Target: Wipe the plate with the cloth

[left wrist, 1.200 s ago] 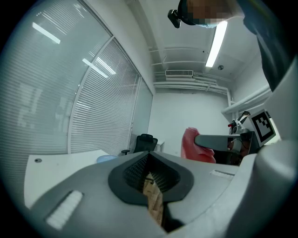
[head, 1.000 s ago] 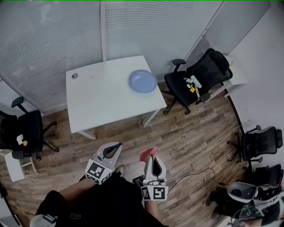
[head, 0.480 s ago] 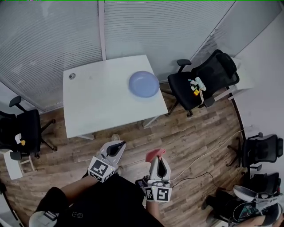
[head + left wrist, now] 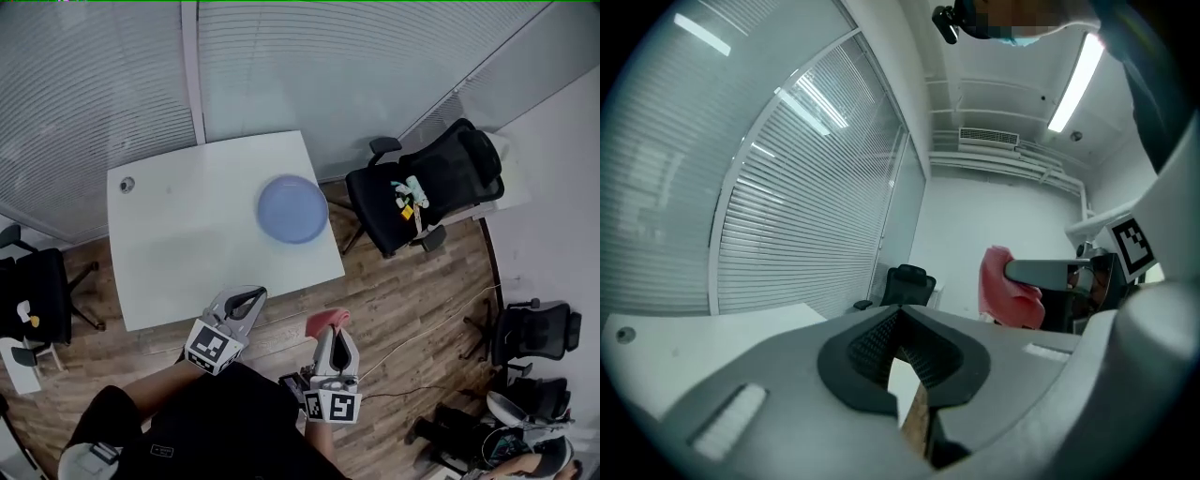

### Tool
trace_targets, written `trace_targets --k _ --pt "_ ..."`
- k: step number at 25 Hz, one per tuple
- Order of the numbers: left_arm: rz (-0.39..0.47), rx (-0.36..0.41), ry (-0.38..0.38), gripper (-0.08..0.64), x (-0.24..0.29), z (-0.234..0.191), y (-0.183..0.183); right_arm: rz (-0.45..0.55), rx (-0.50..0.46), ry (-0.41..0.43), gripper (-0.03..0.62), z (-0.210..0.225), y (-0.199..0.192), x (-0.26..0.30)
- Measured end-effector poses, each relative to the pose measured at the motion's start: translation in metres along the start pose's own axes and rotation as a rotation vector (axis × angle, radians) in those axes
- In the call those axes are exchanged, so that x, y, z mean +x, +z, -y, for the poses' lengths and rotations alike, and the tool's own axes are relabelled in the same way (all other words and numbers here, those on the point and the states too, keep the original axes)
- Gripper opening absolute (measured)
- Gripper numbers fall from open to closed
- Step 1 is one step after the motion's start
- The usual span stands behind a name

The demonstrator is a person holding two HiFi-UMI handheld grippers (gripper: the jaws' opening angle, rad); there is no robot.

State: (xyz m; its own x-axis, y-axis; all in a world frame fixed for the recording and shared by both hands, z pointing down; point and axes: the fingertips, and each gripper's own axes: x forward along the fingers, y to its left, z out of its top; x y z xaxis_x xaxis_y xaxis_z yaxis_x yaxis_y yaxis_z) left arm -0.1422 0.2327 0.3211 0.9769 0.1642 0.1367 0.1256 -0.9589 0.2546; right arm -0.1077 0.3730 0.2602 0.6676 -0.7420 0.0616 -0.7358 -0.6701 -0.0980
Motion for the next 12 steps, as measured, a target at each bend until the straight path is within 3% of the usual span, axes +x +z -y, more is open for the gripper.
trace_targets --k 7,12 --pt "-0.007 0.016 0.029 0.002 0.035 -0.074 0.002 -0.040 -0.078 0.078 0.021 -0.016 -0.003 0.091" --pt "-0.017 -0.058 0.077 0.002 0.039 -0.103 -0.006 -0.071 -0.072 0.134 0.021 -0.021 -0.007 0.132"
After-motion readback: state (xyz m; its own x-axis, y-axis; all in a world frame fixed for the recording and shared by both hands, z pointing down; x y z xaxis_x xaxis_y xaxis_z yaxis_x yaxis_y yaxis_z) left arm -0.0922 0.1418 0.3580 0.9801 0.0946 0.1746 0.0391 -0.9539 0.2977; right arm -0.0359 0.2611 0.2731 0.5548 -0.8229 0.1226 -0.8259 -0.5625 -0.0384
